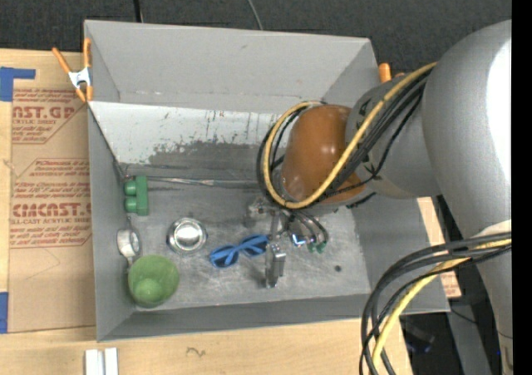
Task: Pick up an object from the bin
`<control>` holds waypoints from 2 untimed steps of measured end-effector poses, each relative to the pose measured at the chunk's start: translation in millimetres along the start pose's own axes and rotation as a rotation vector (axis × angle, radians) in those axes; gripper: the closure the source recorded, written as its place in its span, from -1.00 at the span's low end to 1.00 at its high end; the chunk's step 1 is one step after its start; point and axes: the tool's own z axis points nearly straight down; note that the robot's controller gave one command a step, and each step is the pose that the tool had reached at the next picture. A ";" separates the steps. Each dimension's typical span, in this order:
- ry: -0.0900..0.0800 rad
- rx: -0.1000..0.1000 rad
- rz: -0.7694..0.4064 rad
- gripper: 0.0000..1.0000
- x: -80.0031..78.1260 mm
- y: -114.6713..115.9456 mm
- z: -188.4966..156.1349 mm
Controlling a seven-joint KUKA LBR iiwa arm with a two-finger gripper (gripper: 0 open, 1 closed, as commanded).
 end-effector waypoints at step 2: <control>-0.002 0.000 -0.114 1.00 4.8 5.5 -125.7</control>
Offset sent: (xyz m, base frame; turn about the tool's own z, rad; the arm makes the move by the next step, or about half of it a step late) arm 0.0000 0.0000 0.0000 0.0000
